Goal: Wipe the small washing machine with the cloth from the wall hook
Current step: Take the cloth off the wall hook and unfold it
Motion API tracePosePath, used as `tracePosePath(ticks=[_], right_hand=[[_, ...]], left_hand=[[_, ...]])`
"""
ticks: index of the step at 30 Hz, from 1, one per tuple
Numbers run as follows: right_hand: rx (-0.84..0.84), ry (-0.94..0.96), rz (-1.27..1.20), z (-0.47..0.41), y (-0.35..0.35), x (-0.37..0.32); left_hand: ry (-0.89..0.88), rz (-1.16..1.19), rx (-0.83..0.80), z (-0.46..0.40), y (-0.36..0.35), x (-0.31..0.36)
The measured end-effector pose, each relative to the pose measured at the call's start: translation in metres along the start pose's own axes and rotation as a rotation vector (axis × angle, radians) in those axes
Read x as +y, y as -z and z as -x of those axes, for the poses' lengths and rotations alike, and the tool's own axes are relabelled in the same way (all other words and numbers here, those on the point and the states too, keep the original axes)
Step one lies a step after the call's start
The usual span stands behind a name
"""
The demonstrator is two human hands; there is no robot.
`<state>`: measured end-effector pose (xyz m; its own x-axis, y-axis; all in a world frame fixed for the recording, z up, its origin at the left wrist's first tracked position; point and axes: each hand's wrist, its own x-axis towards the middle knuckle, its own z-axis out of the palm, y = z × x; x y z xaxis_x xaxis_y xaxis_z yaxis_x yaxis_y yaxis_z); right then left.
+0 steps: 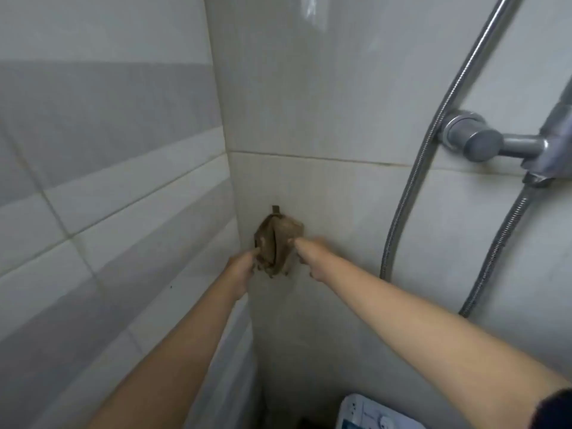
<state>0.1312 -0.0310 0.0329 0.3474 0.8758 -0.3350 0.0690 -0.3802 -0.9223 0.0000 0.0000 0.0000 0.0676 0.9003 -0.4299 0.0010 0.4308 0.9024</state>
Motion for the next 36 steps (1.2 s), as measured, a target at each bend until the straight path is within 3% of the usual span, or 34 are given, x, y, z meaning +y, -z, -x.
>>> tracePosePath(ticks=[3, 10, 13, 18, 22, 24, 26, 29, 33, 36], right_hand=[[-0.053, -0.022, -0.101, -0.003, -0.011, -0.003], [0.148, 0.181, -0.106, -0.026, -0.026, -0.01], [0.176, 0.294, -0.083, -0.022, -0.016, -0.025], [0.205, 0.459, -0.061, -0.006, 0.007, -0.041], [0.186, 0.54, 0.051, 0.011, 0.036, -0.025], [0.161, 0.544, 0.119, 0.02, 0.053, -0.01], [0.156, 0.476, 0.124, 0.03, 0.072, 0.008], [0.044, 0.192, -0.105, 0.04, 0.096, 0.041], [-0.106, -0.124, -0.415, 0.047, 0.133, 0.098], [-0.091, -0.199, -0.483, 0.056, 0.161, 0.145]], left_hand=[[0.029, 0.122, -0.122, -0.017, -0.004, -0.003], [0.015, 0.333, -0.11, -0.042, 0.001, 0.004], [-0.099, 0.4, -0.099, -0.036, 0.001, 0.016], [-0.323, 0.272, -0.093, -0.006, -0.009, 0.044], [-0.284, 0.102, -0.117, 0.023, -0.029, 0.054], [-0.174, 0.093, -0.245, 0.041, -0.045, 0.054], [-0.042, 0.046, -0.44, 0.059, -0.065, 0.05], [0.099, -0.07, -0.649, 0.08, -0.095, 0.033], [0.239, -0.233, -0.791, 0.089, -0.128, -0.009], [0.28, -0.381, -0.786, 0.079, -0.141, -0.048]])
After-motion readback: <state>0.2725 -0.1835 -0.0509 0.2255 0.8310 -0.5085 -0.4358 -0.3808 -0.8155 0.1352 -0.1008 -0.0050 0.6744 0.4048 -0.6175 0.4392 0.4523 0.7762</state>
